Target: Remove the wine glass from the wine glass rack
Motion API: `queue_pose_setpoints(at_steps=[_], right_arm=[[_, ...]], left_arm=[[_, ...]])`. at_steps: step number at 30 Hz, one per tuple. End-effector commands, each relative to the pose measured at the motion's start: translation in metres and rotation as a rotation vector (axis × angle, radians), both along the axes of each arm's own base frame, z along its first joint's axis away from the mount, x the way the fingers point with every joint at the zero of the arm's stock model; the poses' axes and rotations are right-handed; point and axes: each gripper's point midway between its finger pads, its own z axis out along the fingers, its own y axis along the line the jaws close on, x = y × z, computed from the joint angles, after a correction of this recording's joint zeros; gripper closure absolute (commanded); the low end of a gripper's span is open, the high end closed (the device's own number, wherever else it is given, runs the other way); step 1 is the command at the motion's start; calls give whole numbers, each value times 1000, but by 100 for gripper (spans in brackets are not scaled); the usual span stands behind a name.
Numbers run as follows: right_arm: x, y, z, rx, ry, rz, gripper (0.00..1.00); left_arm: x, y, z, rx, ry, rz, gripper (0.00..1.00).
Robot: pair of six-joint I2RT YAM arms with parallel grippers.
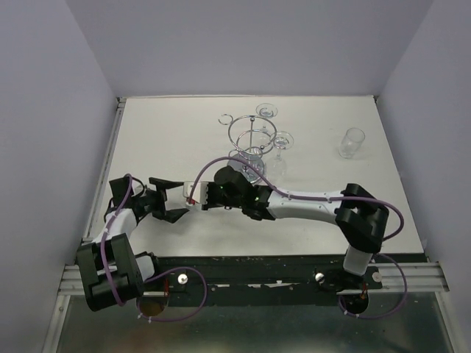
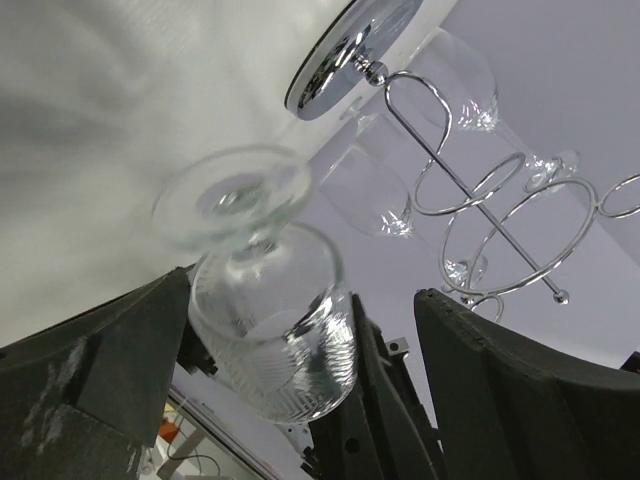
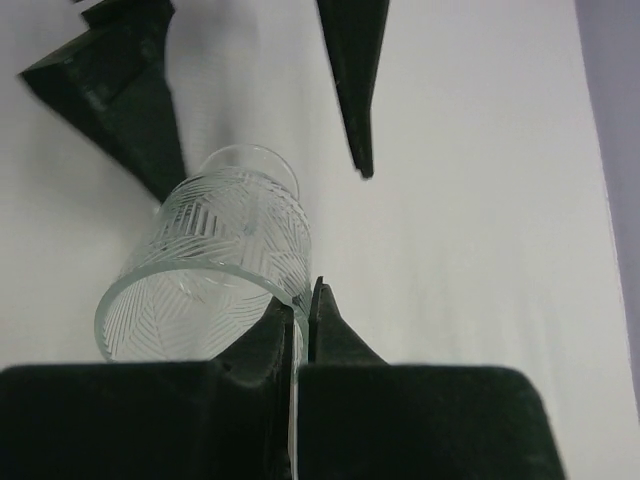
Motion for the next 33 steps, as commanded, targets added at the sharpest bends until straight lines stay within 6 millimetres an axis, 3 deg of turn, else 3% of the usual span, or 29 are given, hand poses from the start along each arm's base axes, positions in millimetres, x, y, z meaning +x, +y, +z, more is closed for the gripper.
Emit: queue_pose_setpoints(at_steps=[1, 3, 9, 13, 17, 22, 28, 33], right_arm=[[-50, -32, 14, -55, 64, 170, 99], [-64, -52, 6, -113, 78, 213, 99], [-80, -111, 3, -212, 93, 186, 99], [-101, -151, -2, -289, 166, 193, 99], [-126, -192, 20, -324, 301, 184, 99], [-142, -234, 55, -303, 351, 125, 99], [-146, -267, 77, -307, 491, 19, 99], [-125, -297, 74, -261, 526, -179, 99]], left_arm=[[4, 9, -2, 26, 17, 49, 1], [6, 10, -2, 29, 11, 55, 1], [9, 15, -1, 38, 5, 74, 1], [7, 19, -5, 79, -11, 78, 1], [13, 27, -12, 162, -24, 76, 1], [29, 37, -22, 271, -109, -3, 1], [30, 45, -36, 418, -89, -98, 1], [38, 54, -34, 489, -108, -130, 1]])
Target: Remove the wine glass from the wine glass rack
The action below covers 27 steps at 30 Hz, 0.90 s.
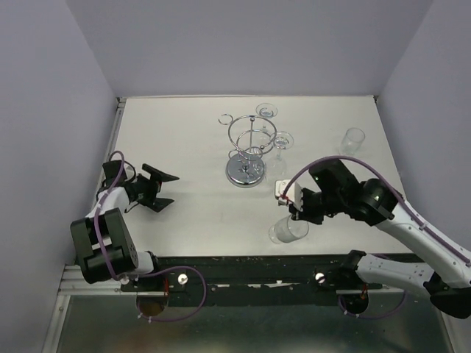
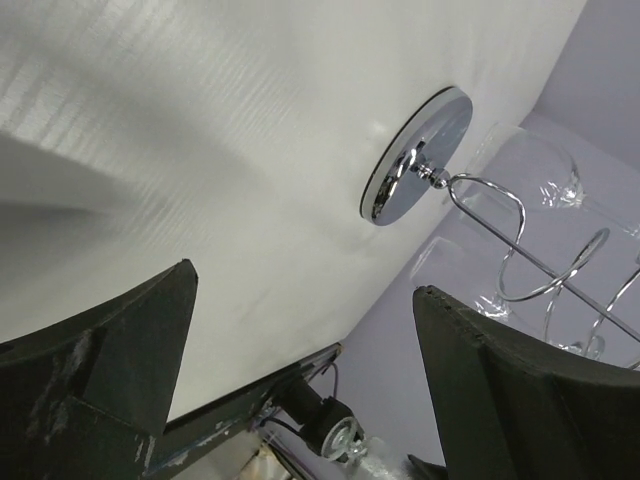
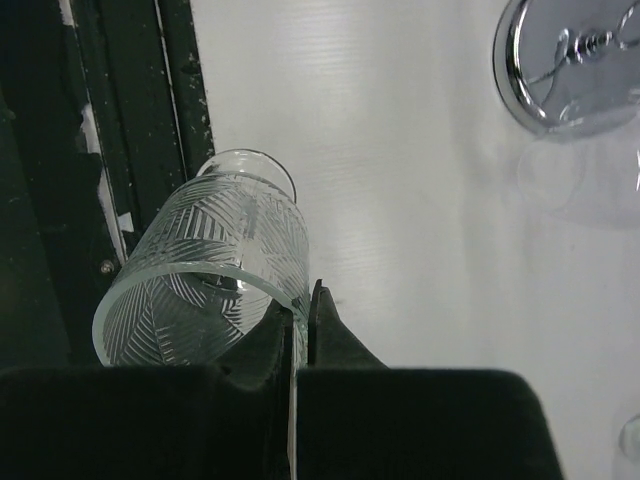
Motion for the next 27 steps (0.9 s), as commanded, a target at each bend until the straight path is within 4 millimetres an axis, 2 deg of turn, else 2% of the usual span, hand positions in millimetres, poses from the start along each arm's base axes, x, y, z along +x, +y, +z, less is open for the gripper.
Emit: queue_pose_setpoints(at_steps=[1, 5, 9, 12, 19, 25, 27], right_arm=[[2, -33, -3, -11, 85, -199, 99], [20, -49, 2, 53, 157, -415, 99], [49, -79, 7, 96, 179, -673, 99], [84, -118, 8, 88, 148, -977, 99], [139, -166, 15, 109, 259, -1306, 99], [183, -240, 11, 86, 274, -1649, 99], [192, -272, 11, 51, 239, -1790, 99]], left_arm=[[4, 15, -5, 153, -9, -60, 1], [21, 32, 5, 280, -67, -118, 1], [38, 41, 11, 334, -101, -158, 1], [47, 39, 11, 323, -107, -172, 1], [60, 31, 14, 289, -128, -174, 1], [62, 28, 20, 265, -153, -156, 1], [62, 27, 23, 260, -172, -145, 1]])
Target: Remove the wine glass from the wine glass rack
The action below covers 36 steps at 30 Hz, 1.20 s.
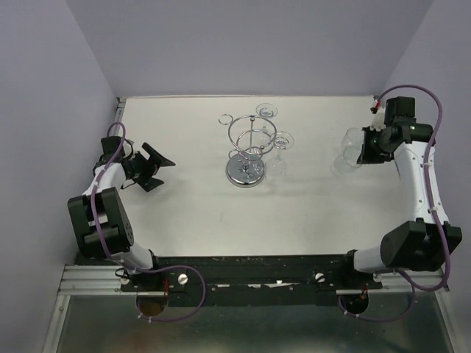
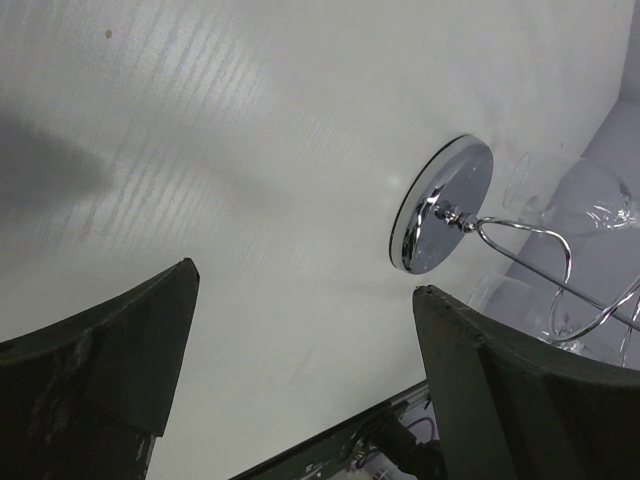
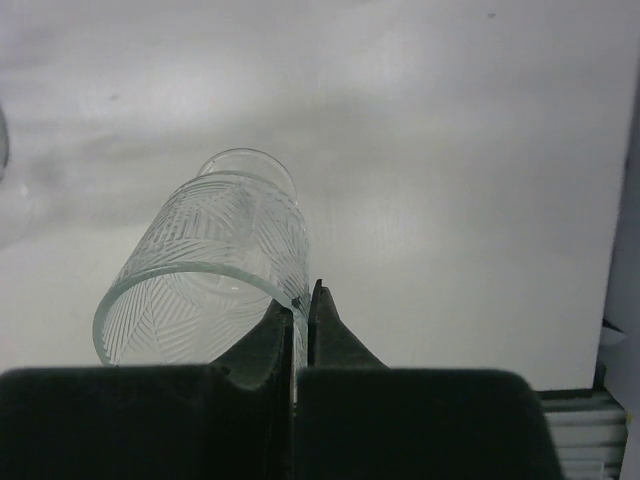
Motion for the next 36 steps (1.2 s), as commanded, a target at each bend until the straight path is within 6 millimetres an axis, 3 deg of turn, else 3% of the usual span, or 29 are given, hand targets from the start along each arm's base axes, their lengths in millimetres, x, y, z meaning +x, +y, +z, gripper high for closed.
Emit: queue_pose_setpoints(at_steps=[1, 10, 18, 25, 36], right_arm=[[26, -66, 15, -108, -29, -321, 99], [69, -134, -5, -163, 10, -507, 99], [131, -173, -3, -198, -71, -497, 99], [164, -189, -15, -217, -89, -514, 99], [186, -198, -46, -225, -53, -493, 99]], left_arm=[[6, -2, 14, -15, -78, 11, 1], [-16, -1, 17, 66, -160, 31, 1], [-26, -1, 12, 77, -147, 41, 1], [-27, 6, 11, 78, -133, 66, 1], [-37, 30, 0, 72, -85, 164, 1]])
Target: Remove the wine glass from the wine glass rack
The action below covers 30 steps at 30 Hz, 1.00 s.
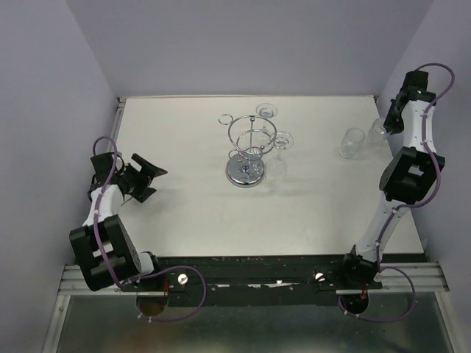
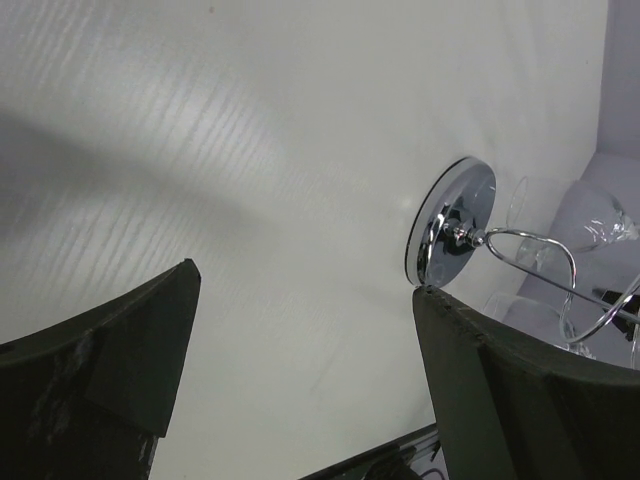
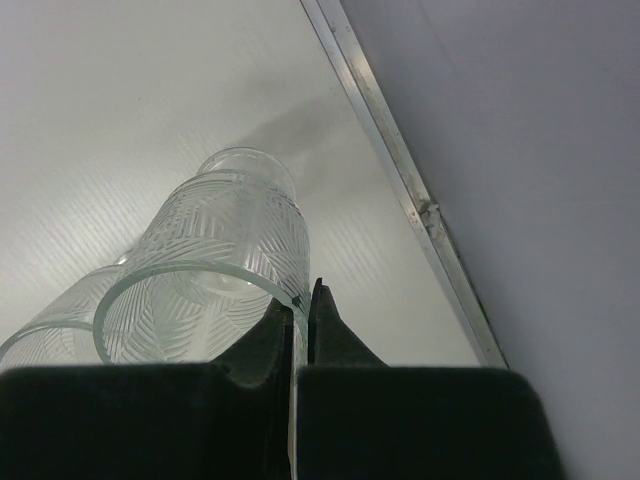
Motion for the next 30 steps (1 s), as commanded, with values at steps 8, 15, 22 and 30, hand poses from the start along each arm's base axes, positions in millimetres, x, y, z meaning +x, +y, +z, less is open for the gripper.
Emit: queue_pose_setpoints(at_steps=[8, 15, 22, 30], right_arm=[[14, 4, -3, 11, -29, 25, 99], [15, 28, -6, 41, -19, 73, 99], [17, 47, -9, 67, -12, 111, 99], [19, 82, -22, 160, 7, 189, 99]], left_arm=[[-10, 19, -10, 9, 31, 76, 1], [-10, 19, -13, 2, 38, 78, 1], [-10, 19, -14, -2, 38, 83, 1], [-12, 18, -12, 2, 33, 83, 1]])
